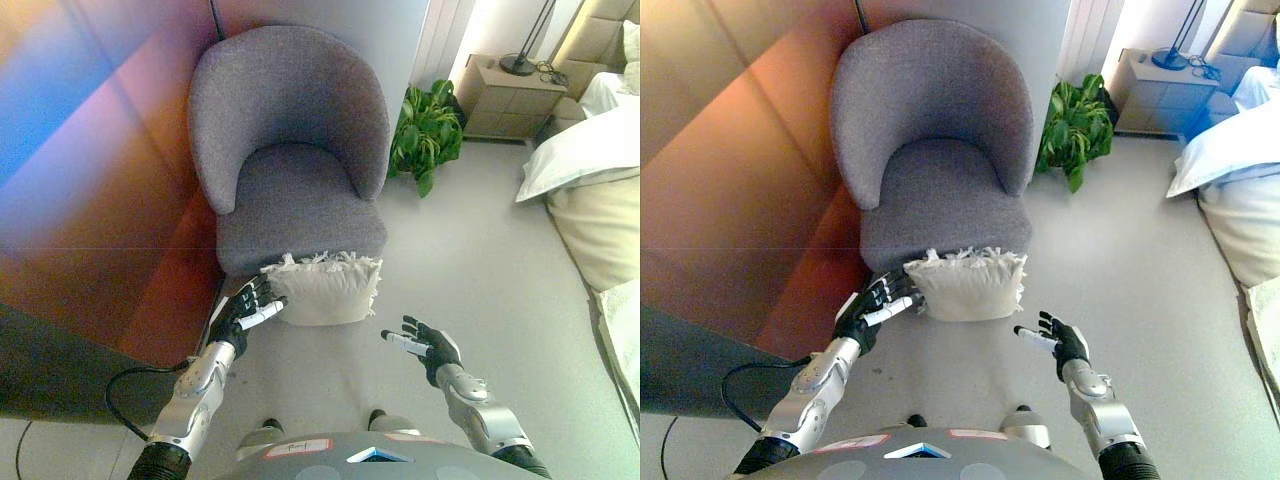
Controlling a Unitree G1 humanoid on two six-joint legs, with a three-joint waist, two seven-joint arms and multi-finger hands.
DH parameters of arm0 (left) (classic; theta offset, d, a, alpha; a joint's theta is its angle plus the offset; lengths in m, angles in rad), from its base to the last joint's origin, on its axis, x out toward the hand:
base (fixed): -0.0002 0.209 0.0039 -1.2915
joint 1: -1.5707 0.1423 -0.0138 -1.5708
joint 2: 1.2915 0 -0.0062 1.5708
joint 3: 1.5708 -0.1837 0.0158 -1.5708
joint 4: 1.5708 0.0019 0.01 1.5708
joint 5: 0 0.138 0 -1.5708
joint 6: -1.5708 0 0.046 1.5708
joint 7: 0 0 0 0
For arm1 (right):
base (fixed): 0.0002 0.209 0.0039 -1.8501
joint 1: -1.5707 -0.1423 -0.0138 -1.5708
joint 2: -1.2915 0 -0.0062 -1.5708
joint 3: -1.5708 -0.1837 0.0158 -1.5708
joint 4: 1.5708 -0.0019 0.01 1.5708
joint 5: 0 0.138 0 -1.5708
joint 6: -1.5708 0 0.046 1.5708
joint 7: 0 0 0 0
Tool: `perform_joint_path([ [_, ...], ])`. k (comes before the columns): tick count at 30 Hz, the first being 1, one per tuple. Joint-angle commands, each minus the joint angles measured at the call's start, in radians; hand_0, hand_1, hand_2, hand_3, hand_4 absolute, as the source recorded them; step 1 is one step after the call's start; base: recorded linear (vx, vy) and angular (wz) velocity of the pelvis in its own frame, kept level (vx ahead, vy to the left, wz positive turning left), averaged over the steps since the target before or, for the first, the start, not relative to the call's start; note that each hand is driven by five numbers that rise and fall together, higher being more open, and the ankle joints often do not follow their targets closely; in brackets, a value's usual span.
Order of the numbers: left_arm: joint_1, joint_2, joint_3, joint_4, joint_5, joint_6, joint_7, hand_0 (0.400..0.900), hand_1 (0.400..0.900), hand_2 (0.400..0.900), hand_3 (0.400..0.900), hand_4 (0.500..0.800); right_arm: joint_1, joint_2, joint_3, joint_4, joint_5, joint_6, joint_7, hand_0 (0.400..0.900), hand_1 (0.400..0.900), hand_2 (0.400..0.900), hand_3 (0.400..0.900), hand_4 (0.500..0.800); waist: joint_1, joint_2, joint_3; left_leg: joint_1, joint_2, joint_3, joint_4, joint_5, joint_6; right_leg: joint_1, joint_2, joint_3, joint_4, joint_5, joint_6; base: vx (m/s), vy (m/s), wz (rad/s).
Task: Pick up the pillow and put it on the sofa.
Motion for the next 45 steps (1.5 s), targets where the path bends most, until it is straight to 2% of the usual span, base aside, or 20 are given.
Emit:
perform_joint_path([
  [1,-0.073,0.012,0.030,-0.076,0.031,-0.062,-0.016,0.900,0.900,0.900,0.900,0.800,-0.099,-0.020,-0.017,-0.078,-0.020,-0.058,-0.002,0.900,0.900,0.900,0.900,0.800,0.037,-0.007,0.009,0.063,0.032,-0.035,-0.001,-0.085,-0.003,-0.030,0.003,-0.022,-0.002,0.044,0.036,0.00,0.000,0.00],
  [4,-0.084,0.022,0.031,-0.085,0.037,-0.068,-0.048,0.900,0.900,0.900,0.900,0.800,-0.103,-0.023,-0.019,-0.078,-0.016,-0.060,-0.002,0.900,0.900,0.900,0.900,0.800,0.037,-0.008,0.008,0.059,0.030,-0.035,-0.001,-0.081,-0.003,-0.035,0.000,-0.021,-0.002,0.046,0.035,0.00,0.000,0.00],
  [10,-0.087,0.022,0.028,-0.082,0.037,-0.063,-0.022,0.900,0.900,0.900,0.900,0.800,-0.110,-0.019,-0.012,-0.067,-0.013,-0.066,-0.011,0.900,0.900,0.900,0.900,0.800,0.036,-0.004,0.011,0.062,0.029,-0.035,-0.001,-0.082,0.000,-0.031,0.000,-0.019,-0.002,0.046,0.035,0.00,0.001,-0.01],
  [19,-0.078,0.016,0.028,-0.077,0.047,-0.064,-0.016,0.900,0.900,0.900,0.900,0.800,-0.099,-0.016,-0.015,-0.073,-0.017,-0.065,-0.007,0.900,0.900,0.900,0.900,0.800,0.035,-0.003,0.009,0.062,0.028,-0.034,-0.001,-0.083,0.001,-0.030,0.000,-0.018,-0.002,0.045,0.034,0.00,0.000,0.00],
  [27,-0.052,0.020,0.036,-0.082,0.061,-0.059,-0.025,0.900,0.900,0.900,0.900,0.800,-0.073,-0.011,-0.020,-0.080,-0.021,-0.076,-0.007,0.900,0.900,0.900,0.900,0.800,0.035,-0.004,0.011,0.057,0.027,-0.037,-0.001,-0.083,0.001,-0.032,0.003,-0.019,-0.002,0.044,0.032,0.04,-0.036,0.02],
  [33,-0.048,0.031,0.032,-0.083,0.062,-0.067,-0.039,0.900,0.900,0.900,0.900,0.800,-0.079,-0.017,-0.017,-0.072,-0.011,-0.084,-0.011,0.900,0.900,0.900,0.900,0.800,0.036,-0.004,0.026,0.060,0.049,-0.032,0.014,-0.077,-0.008,-0.025,0.021,-0.018,-0.002,0.030,0.013,0.06,-0.110,0.02],
  [37,-0.041,0.035,0.027,-0.098,0.055,-0.071,-0.035,0.900,0.900,0.900,0.900,0.800,-0.085,-0.031,-0.020,-0.065,-0.007,-0.092,-0.005,0.900,0.900,0.900,0.900,0.800,0.041,-0.012,0.043,0.009,0.089,-0.056,0.135,-0.062,-0.033,-0.024,0.042,-0.006,-0.002,0.019,-0.018,0.07,-0.179,-0.01],
  [41,-0.033,0.034,0.023,-0.108,0.033,-0.089,-0.027,0.900,0.900,0.900,0.900,0.800,-0.094,-0.060,-0.010,-0.062,-0.005,-0.107,-0.002,0.900,0.900,0.900,0.900,0.800,0.052,-0.025,0.073,-0.096,0.134,-0.138,0.406,0.003,-0.059,-0.033,0.054,0.003,-0.002,0.021,-0.062,0.07,-0.183,-0.12],
  [42,-0.028,0.032,0.022,-0.111,0.028,-0.092,-0.027,0.900,0.900,0.900,0.900,0.800,-0.095,-0.068,-0.008,-0.059,-0.009,-0.112,0.000,0.900,0.900,0.900,0.900,0.800,0.058,-0.030,0.081,-0.131,0.133,-0.163,0.492,0.013,-0.058,-0.033,0.054,0.005,-0.002,0.021,-0.073,0.08,-0.136,-0.19],
  [45,-0.012,0.028,0.022,-0.109,0.020,-0.087,-0.039,0.900,0.900,0.900,0.900,0.800,-0.094,-0.084,-0.010,-0.040,-0.013,-0.124,-0.002,0.900,0.900,0.900,0.900,0.800,0.072,-0.039,0.094,-0.206,0.113,-0.192,0.618,0.017,-0.044,-0.023,0.051,0.008,-0.002,0.023,-0.088,0.16,-0.108,-0.15],
])
